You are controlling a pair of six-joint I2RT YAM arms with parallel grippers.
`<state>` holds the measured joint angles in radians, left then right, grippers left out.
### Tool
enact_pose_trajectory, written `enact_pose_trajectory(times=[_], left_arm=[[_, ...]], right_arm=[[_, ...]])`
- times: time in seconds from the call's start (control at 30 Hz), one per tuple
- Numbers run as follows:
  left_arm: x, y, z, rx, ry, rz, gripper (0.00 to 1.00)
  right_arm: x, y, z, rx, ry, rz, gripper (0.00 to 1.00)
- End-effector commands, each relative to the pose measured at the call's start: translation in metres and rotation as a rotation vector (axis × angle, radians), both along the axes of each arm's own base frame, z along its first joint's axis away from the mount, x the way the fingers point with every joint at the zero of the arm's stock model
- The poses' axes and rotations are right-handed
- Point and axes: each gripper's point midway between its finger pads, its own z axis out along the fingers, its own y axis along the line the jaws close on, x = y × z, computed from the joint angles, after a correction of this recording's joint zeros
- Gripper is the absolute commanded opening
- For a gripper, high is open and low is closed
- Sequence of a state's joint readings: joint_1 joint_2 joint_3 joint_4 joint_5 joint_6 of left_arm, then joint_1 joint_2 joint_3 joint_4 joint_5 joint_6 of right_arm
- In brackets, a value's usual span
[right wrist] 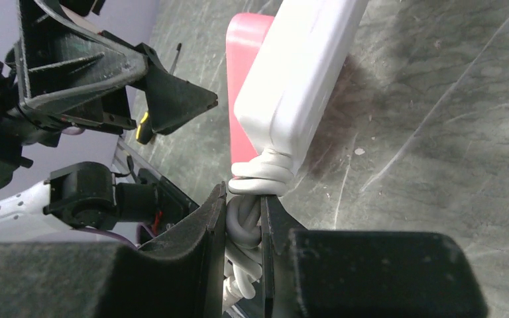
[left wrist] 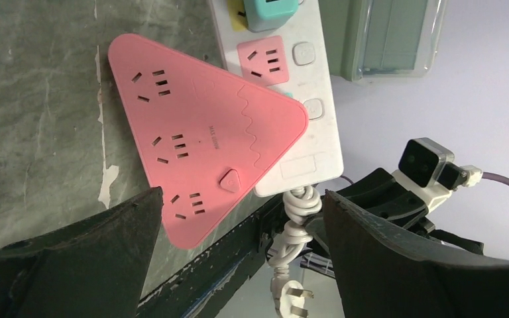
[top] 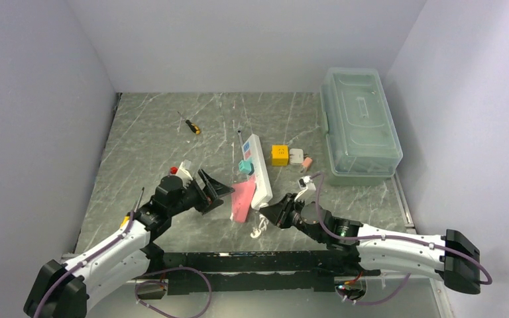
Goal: Pull the plug off the socket
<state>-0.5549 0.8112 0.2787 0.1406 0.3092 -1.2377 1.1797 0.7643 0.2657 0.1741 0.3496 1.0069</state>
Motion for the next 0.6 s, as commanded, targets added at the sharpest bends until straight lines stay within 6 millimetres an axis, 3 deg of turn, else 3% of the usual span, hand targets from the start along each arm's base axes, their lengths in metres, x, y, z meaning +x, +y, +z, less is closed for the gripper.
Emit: enact_pose_trajectory(times=[0.0,0.13,0.33,0.5,0.57], left_arm=[[0.001,-0.001,0.017,-0.003,-0.025,-0.007,0.93],[0.000,-0.004,0.015,-0.022,-0.021,-0.024,0.94],[0.004,-0.009,0.006,0.049,-0.048,-0.074,0.94],[0.011,-0.009,-0.007,0.263,-0.087,-0.166,0.92],[0.013,-0.015,-0.002,0.310,-0.146,-0.214,0.92]], right_arm=[[0.009,0.006,0.055,0.190,-0.064,-0.044,0.00],[0.015,0.002,0.041,0.097,-0.056,-0.079,0.00],[0.020,-0.022,-0.015,-0.137,0.043,-0.173,0.00],[0.020,-0.024,-0.029,-0.196,0.039,-0.167,0.00],[0.021,-0.021,-0.030,-0.215,0.029,-0.152,0.00]])
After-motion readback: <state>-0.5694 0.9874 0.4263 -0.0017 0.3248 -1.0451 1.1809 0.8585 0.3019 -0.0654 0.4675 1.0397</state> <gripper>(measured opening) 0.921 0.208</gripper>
